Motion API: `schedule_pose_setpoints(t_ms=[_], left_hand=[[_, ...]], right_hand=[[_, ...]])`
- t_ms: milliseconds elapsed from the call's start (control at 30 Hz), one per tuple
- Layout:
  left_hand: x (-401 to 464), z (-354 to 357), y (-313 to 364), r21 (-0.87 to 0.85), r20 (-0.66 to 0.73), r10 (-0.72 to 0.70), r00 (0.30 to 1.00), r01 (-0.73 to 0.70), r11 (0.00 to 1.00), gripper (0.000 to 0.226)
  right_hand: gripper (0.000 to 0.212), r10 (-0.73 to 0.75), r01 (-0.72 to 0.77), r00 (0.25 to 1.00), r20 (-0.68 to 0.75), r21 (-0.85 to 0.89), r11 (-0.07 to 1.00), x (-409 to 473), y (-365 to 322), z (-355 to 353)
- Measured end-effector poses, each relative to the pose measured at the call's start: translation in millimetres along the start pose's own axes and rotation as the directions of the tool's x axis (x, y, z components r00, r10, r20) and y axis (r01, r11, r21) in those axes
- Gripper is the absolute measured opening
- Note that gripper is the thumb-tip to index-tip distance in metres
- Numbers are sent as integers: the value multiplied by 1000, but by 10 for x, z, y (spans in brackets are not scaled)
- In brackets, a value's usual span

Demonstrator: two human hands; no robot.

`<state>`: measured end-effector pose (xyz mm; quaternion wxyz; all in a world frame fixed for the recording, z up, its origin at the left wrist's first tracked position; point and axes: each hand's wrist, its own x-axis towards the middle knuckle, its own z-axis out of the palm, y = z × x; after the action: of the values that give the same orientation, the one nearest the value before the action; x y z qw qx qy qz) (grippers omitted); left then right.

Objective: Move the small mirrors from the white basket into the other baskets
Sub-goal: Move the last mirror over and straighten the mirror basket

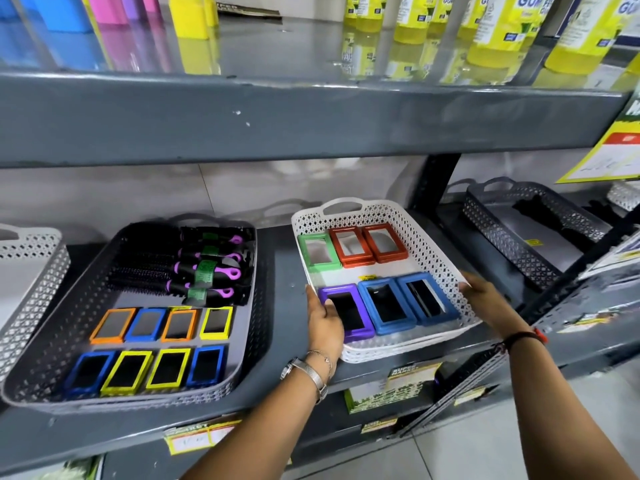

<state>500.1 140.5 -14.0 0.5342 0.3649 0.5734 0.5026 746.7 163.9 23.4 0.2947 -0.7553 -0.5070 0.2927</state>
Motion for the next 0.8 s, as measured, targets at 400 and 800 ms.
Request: schedule_pose_setpoints(t_ms=[400, 800], left_hand=[[76, -1718, 941, 417, -147, 466, 873, -373, 829, 54], [68, -3486, 656, 601, -296, 266, 917, -38, 799, 46]], right_hand=[[35, -429, 452, 889, -158, 168, 876, -901, -1803, 1331], [55, -134, 89, 960, 247, 186, 978, -1408, -1817, 2435]])
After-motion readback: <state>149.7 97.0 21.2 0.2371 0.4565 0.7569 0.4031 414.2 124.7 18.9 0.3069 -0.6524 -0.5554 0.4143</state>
